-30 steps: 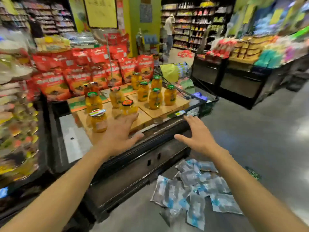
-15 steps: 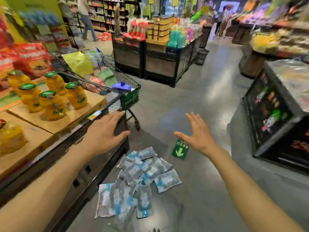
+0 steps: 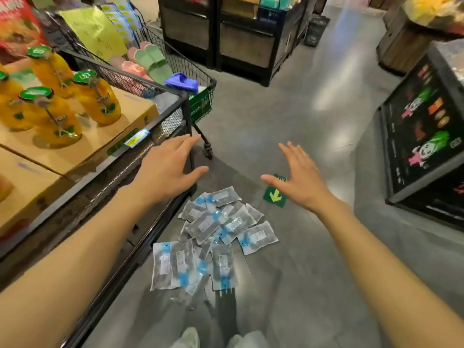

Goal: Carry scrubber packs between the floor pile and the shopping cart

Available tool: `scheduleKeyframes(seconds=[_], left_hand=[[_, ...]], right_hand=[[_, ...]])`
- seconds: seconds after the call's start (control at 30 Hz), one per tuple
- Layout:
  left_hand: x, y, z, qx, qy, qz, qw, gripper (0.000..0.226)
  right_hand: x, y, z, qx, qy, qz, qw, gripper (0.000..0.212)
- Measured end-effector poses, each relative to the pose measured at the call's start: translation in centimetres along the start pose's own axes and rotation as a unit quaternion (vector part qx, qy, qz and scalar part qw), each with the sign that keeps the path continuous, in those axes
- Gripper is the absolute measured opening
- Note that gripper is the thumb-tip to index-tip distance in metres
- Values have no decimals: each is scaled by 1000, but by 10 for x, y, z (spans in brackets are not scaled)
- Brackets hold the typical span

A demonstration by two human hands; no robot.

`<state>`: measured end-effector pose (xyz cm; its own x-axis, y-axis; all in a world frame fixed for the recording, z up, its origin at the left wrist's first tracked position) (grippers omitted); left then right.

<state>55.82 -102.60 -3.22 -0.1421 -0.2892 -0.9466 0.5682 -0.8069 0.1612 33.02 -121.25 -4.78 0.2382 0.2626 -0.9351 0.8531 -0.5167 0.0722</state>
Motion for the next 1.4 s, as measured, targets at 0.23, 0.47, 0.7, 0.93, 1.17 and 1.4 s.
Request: scheduleKeyframes(seconds=[0.23,0.47,0.7,0.93,1.17,1.4], left_hand=[[188,2,-59,-17,10,-45,999,79],[458,-25,-117,-5,-5,-42,999,84],[669,-69,-189,-12,1,-31,999,85],[729,-101,-234,-83,-18,-79,993,84],[743,-119,-258,-108,-38,-84,990,85],[756,-134,-281,-160,-63,-94,981,77]], right_hand=[[170,28,69,7,11,-46,999,102],[431,23,158,-29,29,-41,998,107],[648,9,233,-63,5,-19,998,97],[717,0,252,-47,50,-30,997,109],[763,-16,282,62,131,-28,989,86],[869,-51,320,365,363,-74,854,83]])
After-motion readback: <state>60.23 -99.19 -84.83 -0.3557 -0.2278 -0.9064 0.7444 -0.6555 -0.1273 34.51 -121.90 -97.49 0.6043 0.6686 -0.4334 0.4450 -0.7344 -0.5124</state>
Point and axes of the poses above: each hand's wrist, its own y-axis towards the middle knuckle, its own x-axis out of the palm, z = x × y, the point moved 5 cm from there along y, towards the middle knuckle, and after that the axes turned 13 degrees about -x, right-handed, at the moved point
